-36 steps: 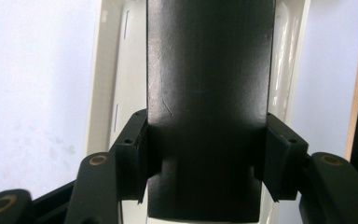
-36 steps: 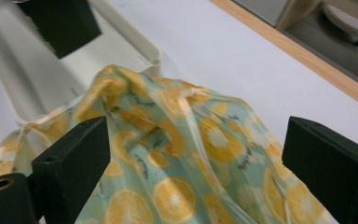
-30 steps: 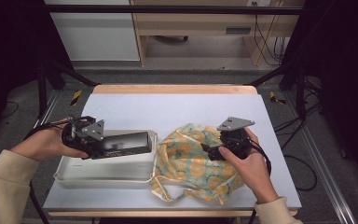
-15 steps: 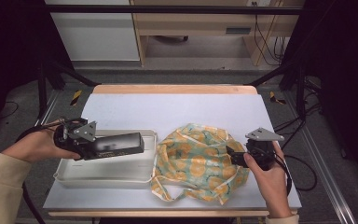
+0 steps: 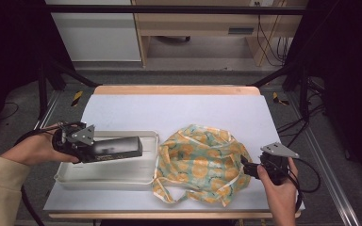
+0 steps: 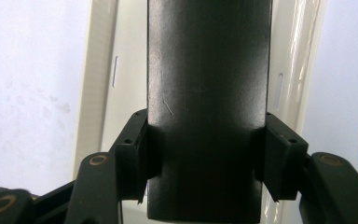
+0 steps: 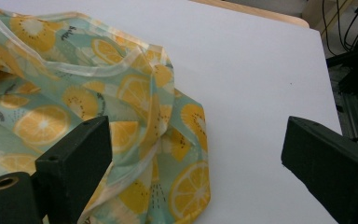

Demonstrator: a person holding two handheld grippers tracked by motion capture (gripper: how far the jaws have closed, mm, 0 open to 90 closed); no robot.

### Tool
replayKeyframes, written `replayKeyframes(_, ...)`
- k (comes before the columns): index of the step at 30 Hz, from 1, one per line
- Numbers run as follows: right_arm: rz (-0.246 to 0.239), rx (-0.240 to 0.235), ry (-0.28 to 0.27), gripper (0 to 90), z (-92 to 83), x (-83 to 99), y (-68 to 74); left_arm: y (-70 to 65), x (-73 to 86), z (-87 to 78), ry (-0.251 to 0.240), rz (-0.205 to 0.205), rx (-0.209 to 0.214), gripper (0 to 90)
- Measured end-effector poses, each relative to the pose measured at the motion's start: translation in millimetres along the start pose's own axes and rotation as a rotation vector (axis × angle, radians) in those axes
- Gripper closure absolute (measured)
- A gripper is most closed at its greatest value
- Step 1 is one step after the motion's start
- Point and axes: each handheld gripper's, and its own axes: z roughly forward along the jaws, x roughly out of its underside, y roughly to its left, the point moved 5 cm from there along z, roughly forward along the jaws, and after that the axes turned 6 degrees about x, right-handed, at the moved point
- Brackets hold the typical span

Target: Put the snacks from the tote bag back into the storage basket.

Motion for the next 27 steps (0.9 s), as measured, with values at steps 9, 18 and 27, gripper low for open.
replayKeyframes(9, 0.036, 0.01, -0.026, 8.8, -1.7, 16.7, -5.0, -0.4, 2.9, 6.8, 0.006, 0.007, 0.002, 43.5)
replayKeyframes(18, 0.034, 0.009, -0.015, 8.4, -0.9, 29.9, -3.7, -1.3, 6.2, 24.0, 0.016, 0.01, 0.023, 43.5)
replayKeyframes(27, 0.053, 0.001, -0.018, 8.0, -2.8, 37.9, -3.7, 0.3, 9.5, 35.5, 0.008, 0.012, 0.034, 43.5)
